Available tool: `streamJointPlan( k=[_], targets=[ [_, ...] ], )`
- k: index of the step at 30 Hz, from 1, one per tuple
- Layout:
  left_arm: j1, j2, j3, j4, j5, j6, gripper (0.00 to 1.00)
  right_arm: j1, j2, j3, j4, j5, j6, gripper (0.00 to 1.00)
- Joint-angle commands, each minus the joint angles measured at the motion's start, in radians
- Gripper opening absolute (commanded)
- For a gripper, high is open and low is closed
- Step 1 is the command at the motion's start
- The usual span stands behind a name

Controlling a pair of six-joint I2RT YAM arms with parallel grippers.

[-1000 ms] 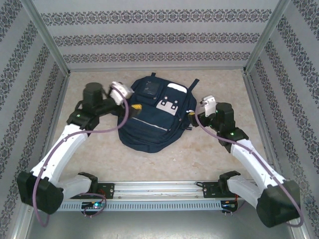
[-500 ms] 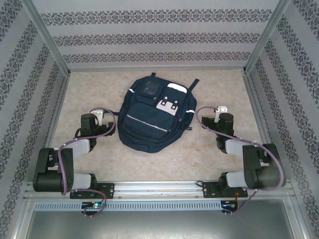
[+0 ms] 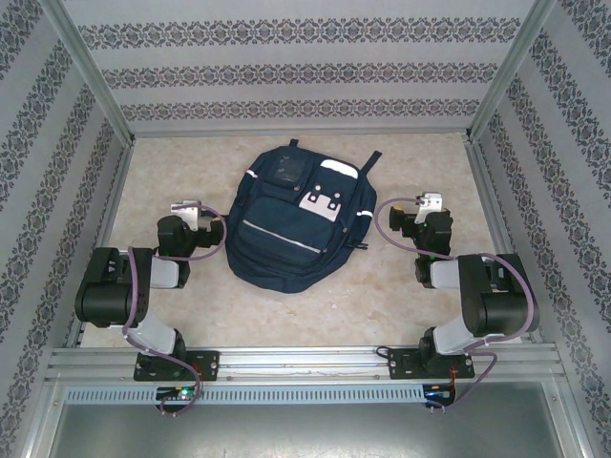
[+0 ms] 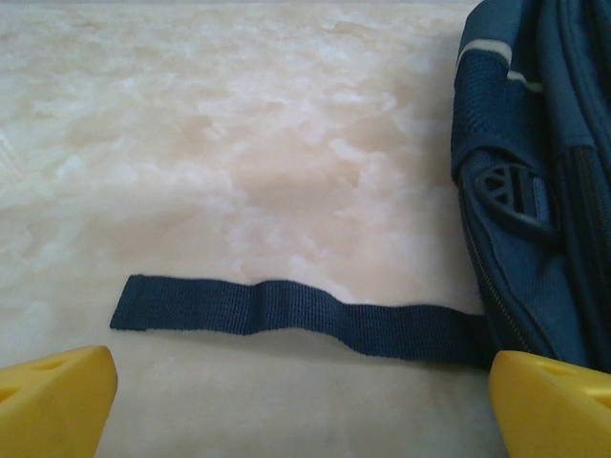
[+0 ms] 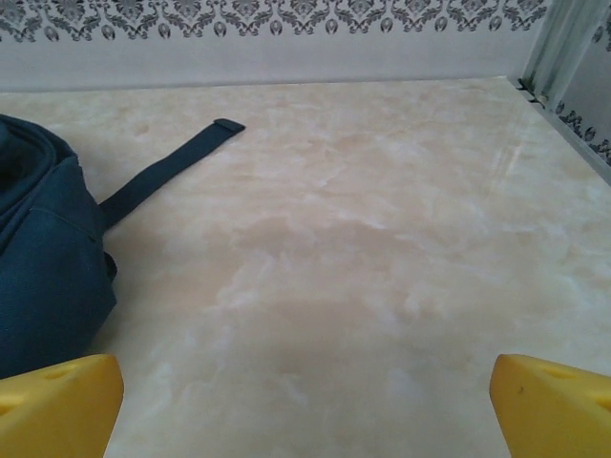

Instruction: Pack books, pencil case, and school supplies into a backpack

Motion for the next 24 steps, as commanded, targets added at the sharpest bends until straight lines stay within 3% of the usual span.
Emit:
streamJointPlan(
  k=[1,24],
  targets=[
    [0.006,0.005,0.006,0.084,0.009,-0.01,0.99,0.011,0.003,0.02,0.013,-0.04,-0.022,0.98],
    [-0.006,-0.001,0.003,0.08,-0.011,-0.001,0.99,0.009,0.007,0.027,0.006,-0.032,-0.012,0.98]
  ],
)
